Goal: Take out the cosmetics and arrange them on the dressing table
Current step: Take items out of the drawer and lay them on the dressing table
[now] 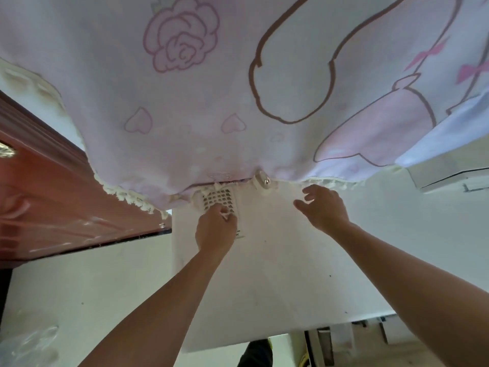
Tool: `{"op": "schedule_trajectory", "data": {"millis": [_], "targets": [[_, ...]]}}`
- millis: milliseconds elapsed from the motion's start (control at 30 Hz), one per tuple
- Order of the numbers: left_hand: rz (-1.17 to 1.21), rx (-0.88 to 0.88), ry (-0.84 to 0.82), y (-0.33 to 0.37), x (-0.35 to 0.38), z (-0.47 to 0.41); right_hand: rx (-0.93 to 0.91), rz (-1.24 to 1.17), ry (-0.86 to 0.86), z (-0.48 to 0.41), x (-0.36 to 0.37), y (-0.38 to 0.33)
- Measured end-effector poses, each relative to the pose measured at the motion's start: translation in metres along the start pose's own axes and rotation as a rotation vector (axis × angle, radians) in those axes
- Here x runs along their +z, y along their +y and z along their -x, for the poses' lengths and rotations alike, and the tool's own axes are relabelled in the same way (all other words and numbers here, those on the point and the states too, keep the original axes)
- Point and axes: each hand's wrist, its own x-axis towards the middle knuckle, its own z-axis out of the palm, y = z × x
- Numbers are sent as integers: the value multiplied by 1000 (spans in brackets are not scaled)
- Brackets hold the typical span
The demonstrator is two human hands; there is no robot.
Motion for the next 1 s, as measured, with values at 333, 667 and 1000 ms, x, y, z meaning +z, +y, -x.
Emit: {"op": "schedule_trajectory", "data": {"millis": [333,667,1000], "targets": [[-80,274,-304,53,118,150,105,-87,4,104,-48,190],[-222,31,-334,18,211,293,-180,16,-239,170,-21,328],[-276,-218,-266,-10,246,321,-520,529,-496,160,45,325]]}}
